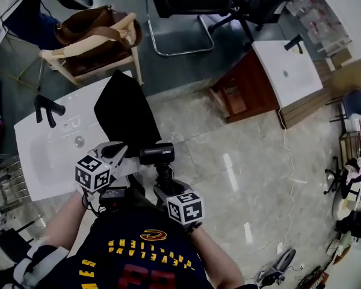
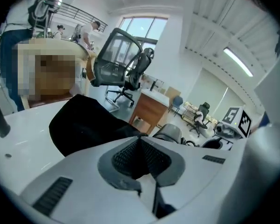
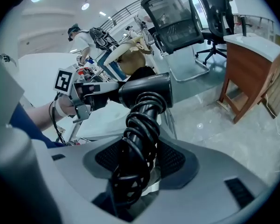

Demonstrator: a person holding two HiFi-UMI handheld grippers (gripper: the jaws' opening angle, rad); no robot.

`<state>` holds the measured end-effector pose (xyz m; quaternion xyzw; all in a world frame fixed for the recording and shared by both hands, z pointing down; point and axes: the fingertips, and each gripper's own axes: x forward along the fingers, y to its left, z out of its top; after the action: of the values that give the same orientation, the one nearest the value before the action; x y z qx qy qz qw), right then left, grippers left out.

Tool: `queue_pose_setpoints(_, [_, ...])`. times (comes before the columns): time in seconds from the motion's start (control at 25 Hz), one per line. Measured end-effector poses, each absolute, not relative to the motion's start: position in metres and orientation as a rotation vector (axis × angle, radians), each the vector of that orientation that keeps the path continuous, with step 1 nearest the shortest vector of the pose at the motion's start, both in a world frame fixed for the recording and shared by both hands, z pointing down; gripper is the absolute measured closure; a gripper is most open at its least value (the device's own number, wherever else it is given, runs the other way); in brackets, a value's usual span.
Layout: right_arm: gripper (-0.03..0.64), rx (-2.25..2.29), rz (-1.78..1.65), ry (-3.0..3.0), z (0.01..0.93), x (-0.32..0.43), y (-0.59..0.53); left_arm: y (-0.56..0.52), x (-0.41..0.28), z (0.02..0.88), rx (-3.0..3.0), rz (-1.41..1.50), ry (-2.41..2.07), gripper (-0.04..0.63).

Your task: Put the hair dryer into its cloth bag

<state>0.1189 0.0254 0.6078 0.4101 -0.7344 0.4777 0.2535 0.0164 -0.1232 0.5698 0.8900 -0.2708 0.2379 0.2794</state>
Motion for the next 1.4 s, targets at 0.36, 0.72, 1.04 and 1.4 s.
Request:
queue_pose_setpoints(0.36, [0.385,1.024,1.212,-2.013,0.608,0.091,0.015,-0.121,0.029,0.555,2.468,0.541,-0.759,0.581])
queue_pose_setpoints(0.72, [0.385,0.883,1.107,-2.018,0.611,0.072,0.011,-0.12,0.028,0.548,2.508,0.553,-0.773,0.581])
queue_pose_setpoints(1.04, [0.385,0.776,1.062,-2.017,0.611,0.056,0.009,-0.126,0.017,0.54,2.52,0.536,-0.822,0.581])
queue_pose_setpoints(1.4, [0.385,0.834,1.109,-1.985,0.618,0.065,-0.002,-0.121,0.012,0.532,2.589,0.565,-0.816,0.581])
